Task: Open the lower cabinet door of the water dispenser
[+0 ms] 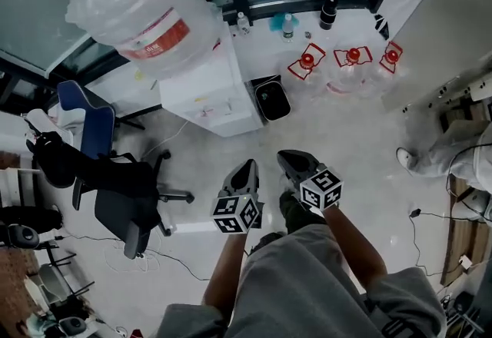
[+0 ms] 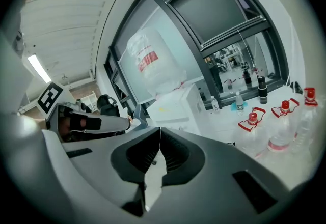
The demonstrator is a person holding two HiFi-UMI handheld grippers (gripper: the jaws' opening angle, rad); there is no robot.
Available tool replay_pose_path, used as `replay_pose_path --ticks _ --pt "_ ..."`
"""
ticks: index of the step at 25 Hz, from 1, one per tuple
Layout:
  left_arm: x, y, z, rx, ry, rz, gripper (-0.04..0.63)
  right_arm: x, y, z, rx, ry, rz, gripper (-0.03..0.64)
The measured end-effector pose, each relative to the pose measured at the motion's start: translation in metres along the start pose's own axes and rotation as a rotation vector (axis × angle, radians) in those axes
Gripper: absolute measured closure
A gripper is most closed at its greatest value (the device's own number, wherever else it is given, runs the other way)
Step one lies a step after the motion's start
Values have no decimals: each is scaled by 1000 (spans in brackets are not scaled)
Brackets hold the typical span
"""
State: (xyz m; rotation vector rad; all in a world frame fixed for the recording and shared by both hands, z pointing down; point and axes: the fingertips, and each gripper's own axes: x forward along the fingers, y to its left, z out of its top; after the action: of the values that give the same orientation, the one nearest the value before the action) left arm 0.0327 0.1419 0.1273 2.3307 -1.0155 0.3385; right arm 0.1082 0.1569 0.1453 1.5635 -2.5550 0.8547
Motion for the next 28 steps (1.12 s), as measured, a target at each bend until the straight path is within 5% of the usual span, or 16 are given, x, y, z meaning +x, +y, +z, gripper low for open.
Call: replay_pose_path --ticks 21,28 --pt "116 77 -7 28 168 -41 584 89 -107 -12 164 -26 -149 604" --pt "146 104 -27 31 197 -22 584 117 -127 -46 188 -34 -102 604"
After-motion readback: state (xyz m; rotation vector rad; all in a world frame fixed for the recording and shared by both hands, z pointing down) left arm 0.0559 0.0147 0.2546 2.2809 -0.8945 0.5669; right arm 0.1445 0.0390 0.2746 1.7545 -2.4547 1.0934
